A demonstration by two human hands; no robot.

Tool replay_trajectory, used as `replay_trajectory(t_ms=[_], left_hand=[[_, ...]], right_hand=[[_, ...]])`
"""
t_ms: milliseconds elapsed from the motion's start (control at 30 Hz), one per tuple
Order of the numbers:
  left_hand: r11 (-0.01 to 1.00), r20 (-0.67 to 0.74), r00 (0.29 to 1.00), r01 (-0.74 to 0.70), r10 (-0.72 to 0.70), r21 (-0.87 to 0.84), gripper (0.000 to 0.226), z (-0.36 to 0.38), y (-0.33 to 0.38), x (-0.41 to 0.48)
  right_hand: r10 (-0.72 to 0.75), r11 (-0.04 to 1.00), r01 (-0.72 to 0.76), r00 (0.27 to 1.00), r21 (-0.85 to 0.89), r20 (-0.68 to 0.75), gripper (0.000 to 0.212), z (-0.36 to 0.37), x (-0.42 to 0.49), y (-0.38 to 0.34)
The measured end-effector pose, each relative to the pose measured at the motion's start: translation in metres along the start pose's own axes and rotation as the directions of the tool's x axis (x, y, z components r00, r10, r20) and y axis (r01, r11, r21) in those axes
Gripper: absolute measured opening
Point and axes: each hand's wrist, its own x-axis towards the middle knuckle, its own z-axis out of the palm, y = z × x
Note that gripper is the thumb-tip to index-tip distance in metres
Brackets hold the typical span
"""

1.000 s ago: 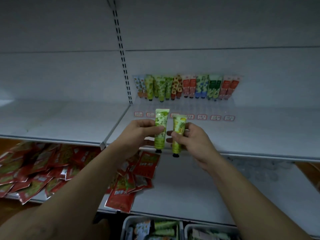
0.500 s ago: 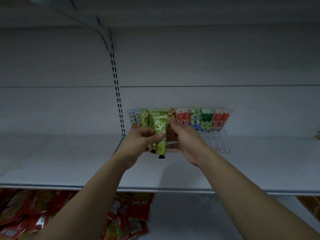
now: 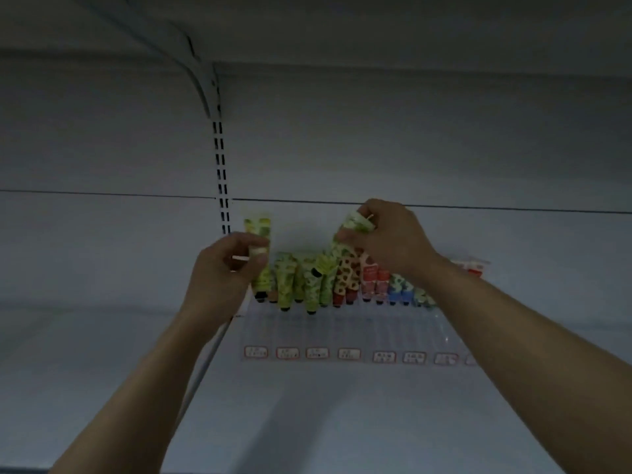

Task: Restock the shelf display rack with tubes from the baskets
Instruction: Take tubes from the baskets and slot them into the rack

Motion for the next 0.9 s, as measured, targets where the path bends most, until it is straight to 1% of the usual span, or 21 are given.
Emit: replay_trajectory(t_ms=[67,100,133,167,200,233,333,367,467,600,700,767,833,900], left_hand=[[0.997,0.009,0.999,0.037,-0.037,-0.070,0.048,-0.006,-0.011,0.007],[0.997,0.028,0.999,0.047,-0.046,-0.062,0.062,-0.008,-0.015,0.011],[0.999,0.054,0.998,0.039,-0.037,-0.023,0.071,-0.008,-0.019,0.015],[1.000,0.079,0.997,0.024,-0.026,0.020,0.075,-0.007,-0.022,0.018],[0.999,0.091,0.996,0.012,-0.017,0.051,0.074,-0.005,-0.024,0.021],[0.997,0.093,0.996,0.005,-0.012,0.075,0.068,-0.002,-0.027,0.024],[0.974,0.112,0.994,-0.042,0.017,0.221,0.031,0.008,-0.034,0.029],[0.964,0.133,0.991,-0.063,0.029,0.260,0.025,0.011,-0.036,0.029],[0.958,0.148,0.987,-0.099,0.060,0.268,0.032,0.020,-0.037,0.028],[0.955,0.160,0.985,-0.106,0.063,0.277,0.025,0.030,-0.032,0.026],[0.927,0.196,0.973,-0.179,0.119,0.328,0.025,0.036,-0.035,0.028],[0.873,0.217,0.963,-0.239,0.158,0.426,0.029,0.039,-0.038,0.029],[0.787,0.214,0.954,-0.294,0.209,0.542,0.036,0.041,-0.043,0.030],[0.702,0.224,0.927,-0.375,0.301,0.605,0.036,0.044,-0.048,0.030]], right_hand=[[0.007,0.999,-0.006,1.000,-0.052,0.019,0.027,0.006,0.007,0.010],[-0.019,0.994,0.024,0.999,-0.106,0.047,0.025,0.010,0.008,0.013],[-0.047,0.988,0.058,0.996,-0.144,0.076,0.023,0.015,0.008,0.015],[-0.067,0.983,0.083,0.993,-0.165,0.101,0.020,0.020,0.008,0.018],[-0.080,0.979,0.100,0.990,-0.178,0.118,0.019,0.024,0.008,0.021],[-0.087,0.975,0.110,0.988,-0.193,0.126,0.019,0.026,0.009,0.024],[-0.069,0.960,0.103,0.988,-0.262,0.137,0.021,0.024,0.014,0.033],[-0.056,0.955,0.093,0.989,-0.280,0.136,0.023,0.023,0.015,0.037],[-0.052,0.946,0.092,0.989,-0.310,0.135,0.029,0.023,0.018,0.043],[-0.066,0.945,0.114,0.984,-0.307,0.163,0.035,0.036,0.023,0.042],[-0.071,0.945,0.126,0.980,-0.301,0.186,0.031,0.047,0.029,0.037],[-0.072,0.938,0.137,0.976,-0.319,0.206,0.031,0.054,0.032,0.038],[-0.068,0.930,0.146,0.970,-0.336,0.233,0.032,0.063,0.032,0.044],[-0.054,0.933,0.134,0.970,-0.334,0.238,0.031,0.070,0.031,0.048]])
